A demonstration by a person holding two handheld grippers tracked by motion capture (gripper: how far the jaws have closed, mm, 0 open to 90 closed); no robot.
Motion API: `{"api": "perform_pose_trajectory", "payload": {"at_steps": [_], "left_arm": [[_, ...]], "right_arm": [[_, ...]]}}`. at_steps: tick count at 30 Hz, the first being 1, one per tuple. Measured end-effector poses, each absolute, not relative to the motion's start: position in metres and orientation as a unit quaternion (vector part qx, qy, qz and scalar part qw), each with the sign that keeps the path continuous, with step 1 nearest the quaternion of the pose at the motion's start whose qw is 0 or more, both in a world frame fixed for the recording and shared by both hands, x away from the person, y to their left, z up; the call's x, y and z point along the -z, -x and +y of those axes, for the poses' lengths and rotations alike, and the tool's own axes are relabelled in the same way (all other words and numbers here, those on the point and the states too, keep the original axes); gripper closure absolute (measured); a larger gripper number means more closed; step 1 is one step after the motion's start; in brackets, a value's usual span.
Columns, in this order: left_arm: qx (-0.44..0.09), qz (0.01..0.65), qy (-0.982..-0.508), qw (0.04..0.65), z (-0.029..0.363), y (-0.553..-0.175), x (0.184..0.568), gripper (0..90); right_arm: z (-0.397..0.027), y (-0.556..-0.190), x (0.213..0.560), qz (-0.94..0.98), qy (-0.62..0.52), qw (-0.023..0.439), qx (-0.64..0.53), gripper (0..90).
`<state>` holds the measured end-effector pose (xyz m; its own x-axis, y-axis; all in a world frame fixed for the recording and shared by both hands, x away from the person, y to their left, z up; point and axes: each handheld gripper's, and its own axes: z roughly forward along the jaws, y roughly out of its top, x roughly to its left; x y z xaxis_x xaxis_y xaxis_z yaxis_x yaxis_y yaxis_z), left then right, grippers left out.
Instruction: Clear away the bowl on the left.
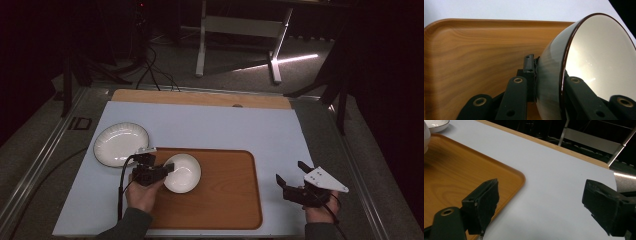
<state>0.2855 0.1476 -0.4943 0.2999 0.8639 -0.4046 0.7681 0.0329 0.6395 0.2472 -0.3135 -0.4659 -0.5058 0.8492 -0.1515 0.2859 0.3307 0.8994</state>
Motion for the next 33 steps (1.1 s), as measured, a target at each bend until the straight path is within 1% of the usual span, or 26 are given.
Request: {"api": "perform_pose_trajectory", "payload": {"at_steps": [17,25,33], "left_arm": [[-0.048,0.581,-0.707,0.4,0.135,-0.286,0.501,79.8],[-0.023,0.573,-0.717,0.396,0.124,-0.286,0.509,79.7],[-0.027,0.57,-0.723,0.389,0.117,-0.286,0.513,79.3]], "right_arm": [[-0.314,-0.247,0.466,0.749,-0.379,0.322,-0.438,13.7],[-0.314,-0.247,0.466,0.748,-0.379,0.322,-0.44,13.6],[-0.314,-0.247,0.466,0.748,-0.379,0.322,-0.439,13.7]]}}
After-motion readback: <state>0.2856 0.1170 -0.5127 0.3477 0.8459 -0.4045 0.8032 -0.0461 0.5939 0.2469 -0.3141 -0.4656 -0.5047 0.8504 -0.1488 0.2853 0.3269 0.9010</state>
